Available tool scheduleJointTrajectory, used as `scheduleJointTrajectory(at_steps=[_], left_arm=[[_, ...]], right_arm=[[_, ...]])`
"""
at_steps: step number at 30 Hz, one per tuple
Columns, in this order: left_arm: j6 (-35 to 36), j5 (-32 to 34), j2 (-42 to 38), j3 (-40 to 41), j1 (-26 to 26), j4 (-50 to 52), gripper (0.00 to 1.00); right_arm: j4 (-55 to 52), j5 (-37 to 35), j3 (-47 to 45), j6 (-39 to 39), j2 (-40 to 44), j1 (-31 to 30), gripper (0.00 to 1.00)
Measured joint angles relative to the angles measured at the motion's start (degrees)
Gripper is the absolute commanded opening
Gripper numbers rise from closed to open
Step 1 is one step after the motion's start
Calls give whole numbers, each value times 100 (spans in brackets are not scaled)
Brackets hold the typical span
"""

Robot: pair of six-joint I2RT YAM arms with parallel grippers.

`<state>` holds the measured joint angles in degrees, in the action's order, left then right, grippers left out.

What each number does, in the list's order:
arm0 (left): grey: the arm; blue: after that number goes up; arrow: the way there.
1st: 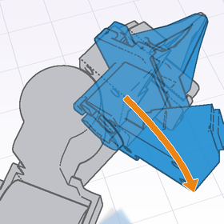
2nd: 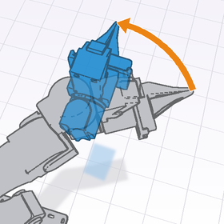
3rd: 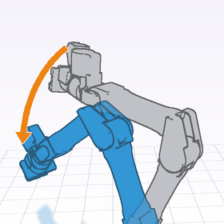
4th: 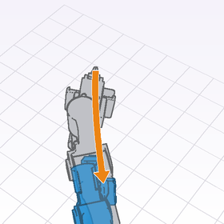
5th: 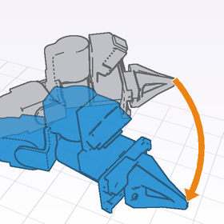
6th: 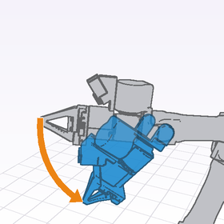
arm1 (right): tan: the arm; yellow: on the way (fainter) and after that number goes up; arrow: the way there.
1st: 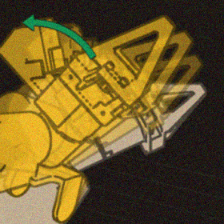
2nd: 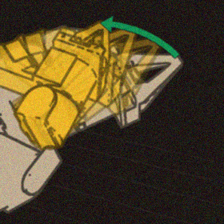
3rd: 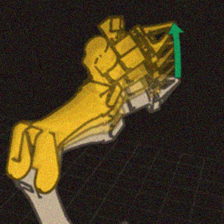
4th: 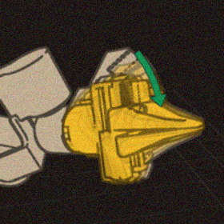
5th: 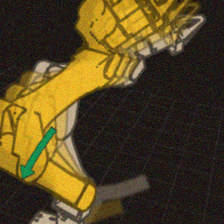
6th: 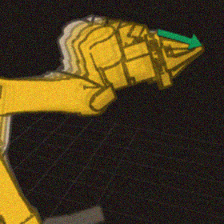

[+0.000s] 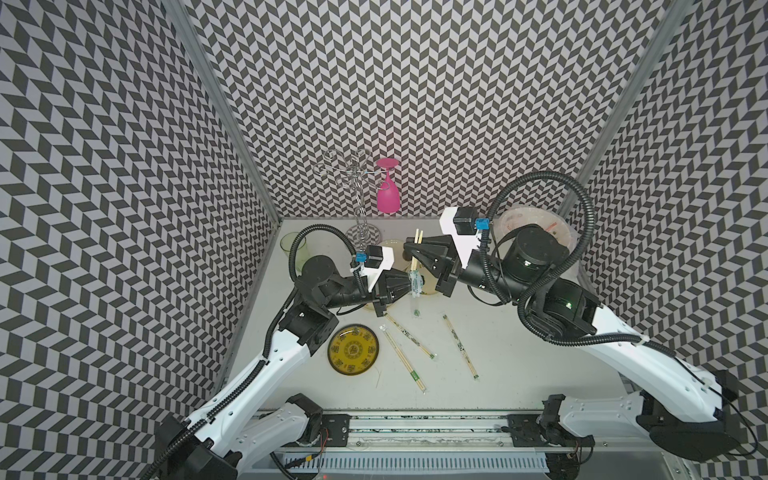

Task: Remove the packaging of disposable chopsticks
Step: Remove the packet bag from the disposable chopsticks.

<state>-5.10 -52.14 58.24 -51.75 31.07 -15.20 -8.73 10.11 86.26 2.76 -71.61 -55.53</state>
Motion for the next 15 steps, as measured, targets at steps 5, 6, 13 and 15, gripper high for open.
scheduleJointTrajectory(at_steps=[5,6,13,15], left_arm=[[7,52,144,-203,4,101,10],[9,50,166,-221,4,116,11],[101,13,184,-223,20,380,9],[162,-2,184,-223,33,413,0]], right_arm=[[-24,4,96,-326,0,236,0],[-24,48,138,-400,0,297,0],[188,127,372,-627,109,505,0],[221,122,372,-640,162,509,0]])
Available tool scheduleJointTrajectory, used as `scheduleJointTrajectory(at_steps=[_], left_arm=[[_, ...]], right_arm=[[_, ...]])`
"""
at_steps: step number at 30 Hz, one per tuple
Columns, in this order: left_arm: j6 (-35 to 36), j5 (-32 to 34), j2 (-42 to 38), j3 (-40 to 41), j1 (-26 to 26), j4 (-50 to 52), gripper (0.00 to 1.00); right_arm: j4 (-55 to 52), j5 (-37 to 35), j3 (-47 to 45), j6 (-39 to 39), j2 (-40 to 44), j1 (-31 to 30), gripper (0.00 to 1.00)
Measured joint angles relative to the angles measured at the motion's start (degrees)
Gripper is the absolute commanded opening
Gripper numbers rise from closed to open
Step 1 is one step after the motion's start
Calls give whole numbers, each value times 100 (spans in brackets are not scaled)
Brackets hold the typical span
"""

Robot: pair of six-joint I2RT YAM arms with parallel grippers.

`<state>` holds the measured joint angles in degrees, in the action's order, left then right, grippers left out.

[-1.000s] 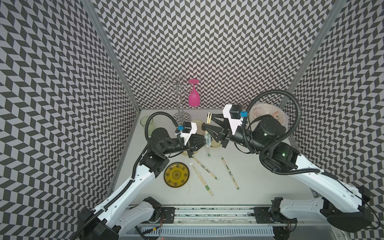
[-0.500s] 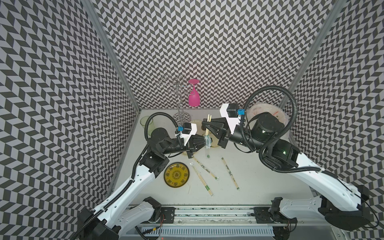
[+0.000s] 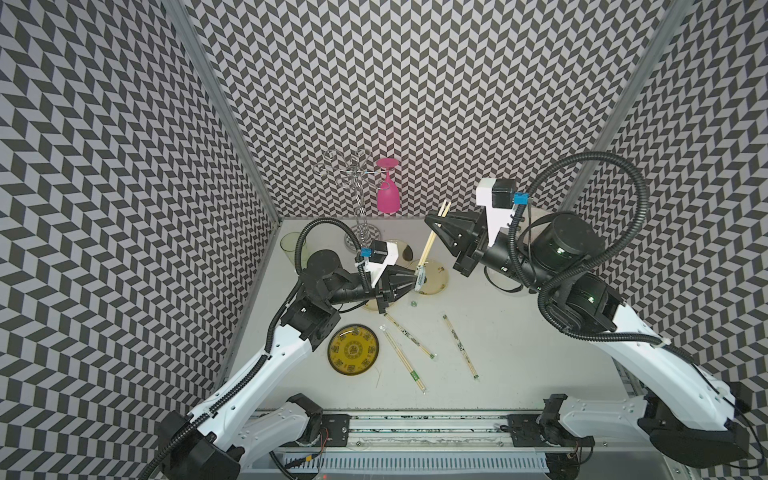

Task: Remove the packaging of disposable chopsticks
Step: Remove the packet bag from the disposable chopsticks, then place the disposable chopsticks on the plate.

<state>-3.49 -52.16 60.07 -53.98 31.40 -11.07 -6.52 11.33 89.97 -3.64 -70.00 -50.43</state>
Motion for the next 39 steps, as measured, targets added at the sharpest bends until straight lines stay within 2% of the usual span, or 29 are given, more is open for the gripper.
scheduleJointTrajectory(at_steps=[5,12,15,20,24,27,33,39], left_arm=[[-15,-20,-2,0,13,52,0],[107,116,0,-22,24,275,0],[197,358,-2,-39,24,417,0],[280,1226,-155,-48,-85,616,0],[236,2011,-455,-48,-404,595,0],[177,2363,-627,-46,-651,507,0],[-11,2776,-704,-22,-1012,404,0],[-94,2951,-693,-2,-1130,404,0]], right_arm=[[127,-81,0,-26,61,13,0],[442,-595,11,-105,177,190,0],[549,-778,120,-229,175,466,0],[575,-848,286,-509,-39,1040,0],[494,-337,352,-874,-623,1576,0],[363,162,352,-1154,-1248,1952,0],[284,1001,256,-1860,-2660,2402,0],[1316,1556,20,-3064,-3899,2485,0]])
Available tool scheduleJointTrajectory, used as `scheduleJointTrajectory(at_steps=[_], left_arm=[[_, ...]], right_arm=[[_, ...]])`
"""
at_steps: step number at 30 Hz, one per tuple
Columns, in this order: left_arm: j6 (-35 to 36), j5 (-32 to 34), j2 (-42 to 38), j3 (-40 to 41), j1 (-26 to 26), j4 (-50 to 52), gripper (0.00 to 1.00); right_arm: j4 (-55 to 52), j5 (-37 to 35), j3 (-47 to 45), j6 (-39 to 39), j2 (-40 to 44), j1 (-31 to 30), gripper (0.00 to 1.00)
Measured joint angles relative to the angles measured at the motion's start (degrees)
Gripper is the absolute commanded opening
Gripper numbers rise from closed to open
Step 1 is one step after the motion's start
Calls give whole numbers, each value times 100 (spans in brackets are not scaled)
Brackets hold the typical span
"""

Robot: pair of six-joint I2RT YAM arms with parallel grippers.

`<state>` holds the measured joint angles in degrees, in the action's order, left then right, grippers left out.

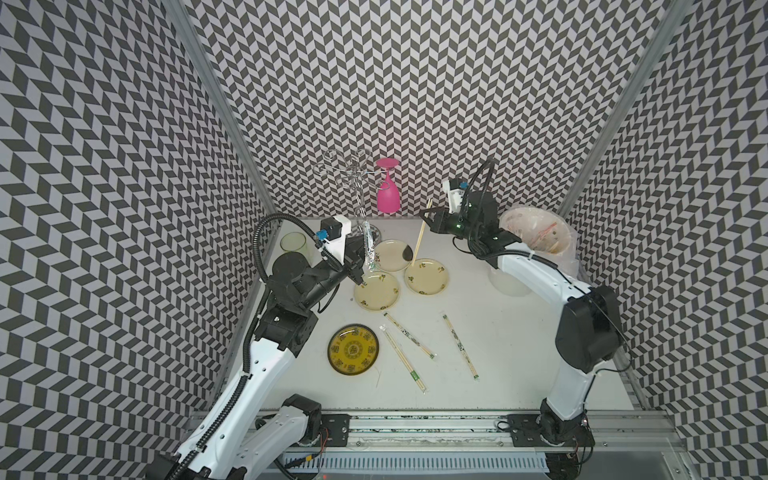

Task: Remove the packaging of disposable chopsticks
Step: Place the disposable chopsticks on the plate.

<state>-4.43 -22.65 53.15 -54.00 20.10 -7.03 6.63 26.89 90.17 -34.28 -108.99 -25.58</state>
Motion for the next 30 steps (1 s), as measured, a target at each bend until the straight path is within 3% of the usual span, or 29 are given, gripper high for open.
scheduleJointTrajectory(at_steps=[4,9,18,30], left_arm=[[-20,37,2,17,0,-7,0],[-52,33,39,20,-26,-17,0],[-87,28,74,22,-26,-20,0],[-85,28,87,33,-26,-22,0]], right_arm=[[726,256,269,-831,-1014,-20,0],[1064,61,765,-1434,-1980,-160,0],[1834,-337,1425,-2492,-2894,-407,0],[1947,-868,2452,-2992,-3956,-509,0]])
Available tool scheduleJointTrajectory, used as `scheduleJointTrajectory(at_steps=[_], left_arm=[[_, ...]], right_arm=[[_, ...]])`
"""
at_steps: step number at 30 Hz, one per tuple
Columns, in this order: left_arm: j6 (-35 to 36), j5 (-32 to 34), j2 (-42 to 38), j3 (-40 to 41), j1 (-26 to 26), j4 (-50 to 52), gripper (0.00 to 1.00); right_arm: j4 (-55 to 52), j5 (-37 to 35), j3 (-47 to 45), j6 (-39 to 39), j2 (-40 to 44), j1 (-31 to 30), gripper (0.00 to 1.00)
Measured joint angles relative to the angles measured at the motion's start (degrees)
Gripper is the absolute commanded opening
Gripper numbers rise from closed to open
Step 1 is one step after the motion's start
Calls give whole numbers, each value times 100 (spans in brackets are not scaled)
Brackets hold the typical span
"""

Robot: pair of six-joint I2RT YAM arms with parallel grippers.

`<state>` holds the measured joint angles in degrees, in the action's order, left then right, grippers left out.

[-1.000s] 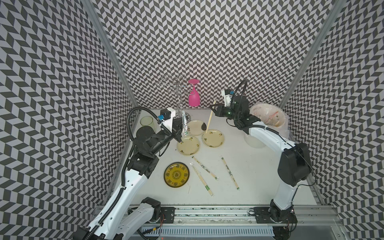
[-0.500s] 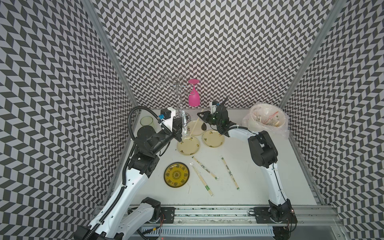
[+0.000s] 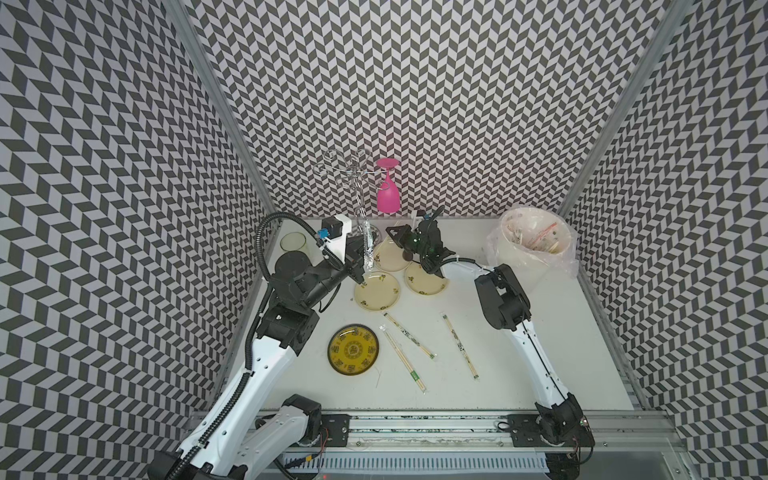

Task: Remove the packaging of disposable chopsticks
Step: Place the disposable chopsticks on the plate.

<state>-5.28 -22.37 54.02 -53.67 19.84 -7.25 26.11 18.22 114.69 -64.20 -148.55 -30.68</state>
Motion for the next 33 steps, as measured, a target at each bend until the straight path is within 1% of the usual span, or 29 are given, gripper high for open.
scheduleJointTrajectory(at_steps=[20,33], left_arm=[[0,-2,26,20,-26,0,0],[-39,-2,46,20,-28,0,0]], right_arm=[[-442,-219,-4,-37,-76,85,0],[-837,-457,-236,-81,-68,125,0]])
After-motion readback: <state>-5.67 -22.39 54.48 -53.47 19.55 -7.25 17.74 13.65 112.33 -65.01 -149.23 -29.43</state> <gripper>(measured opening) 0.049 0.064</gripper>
